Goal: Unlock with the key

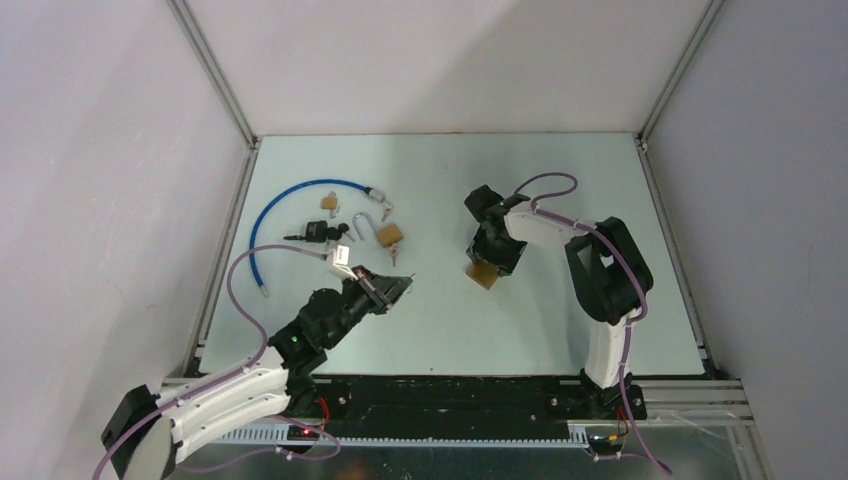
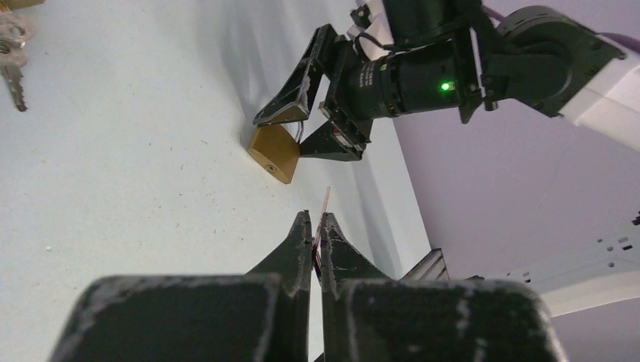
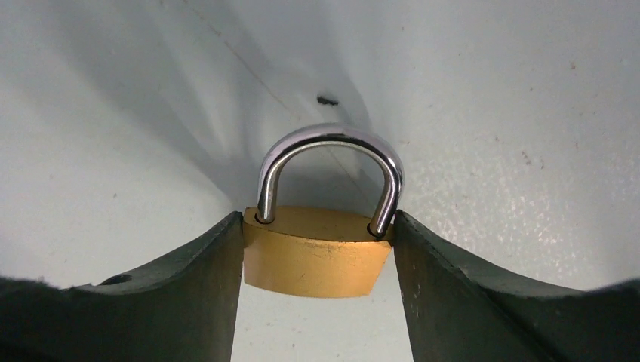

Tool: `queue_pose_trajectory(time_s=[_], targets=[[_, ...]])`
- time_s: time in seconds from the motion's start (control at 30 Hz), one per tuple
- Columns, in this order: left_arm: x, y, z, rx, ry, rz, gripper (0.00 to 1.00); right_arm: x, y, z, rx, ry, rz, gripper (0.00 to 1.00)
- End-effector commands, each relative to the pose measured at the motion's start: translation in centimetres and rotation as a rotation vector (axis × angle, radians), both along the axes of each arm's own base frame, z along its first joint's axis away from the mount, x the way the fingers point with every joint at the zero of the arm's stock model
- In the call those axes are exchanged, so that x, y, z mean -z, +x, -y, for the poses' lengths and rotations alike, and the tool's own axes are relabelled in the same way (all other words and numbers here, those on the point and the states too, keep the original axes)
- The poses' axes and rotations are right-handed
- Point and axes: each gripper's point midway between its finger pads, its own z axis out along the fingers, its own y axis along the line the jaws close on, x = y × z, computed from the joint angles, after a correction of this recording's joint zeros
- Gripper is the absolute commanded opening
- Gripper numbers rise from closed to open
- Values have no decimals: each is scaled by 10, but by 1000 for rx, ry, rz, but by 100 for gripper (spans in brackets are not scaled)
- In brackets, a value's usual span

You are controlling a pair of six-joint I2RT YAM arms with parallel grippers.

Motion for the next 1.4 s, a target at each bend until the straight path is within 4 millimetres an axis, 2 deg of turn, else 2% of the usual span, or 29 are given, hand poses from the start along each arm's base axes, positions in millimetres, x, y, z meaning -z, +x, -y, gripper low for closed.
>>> queue_pose_trajectory(time_s=[0.0,0.13,0.17,0.2,0.3,0.6,0.73,0.97,1.37], targets=[[-42,7,15,34,-66,73,0,-54,5,-15,8,125,99,14],[-41,12,30,65,-49,58,0,-86,2,-18,7,196,152,0],[-46,12,34,75,-57,66,0,-99,1,-19,6,221,176,0],[-42,13,37,80,-47,57,0,-104,0,-20,7,234,186,0],[-49,14,47,100,-55,66,0,-128,-3,-22,10,312,220,0],[-60,12,72,147,-31,112,0,-176,-18,-34,25,592,234,0],[-64,11,79,161,-25,127,0,-190,-28,-42,7,711,204,0],[-66,10,90,184,-11,135,0,-209,-32,-46,10,815,222,0],[-64,12,90,169,-11,124,0,-221,-37,-52,-11,880,225,0]])
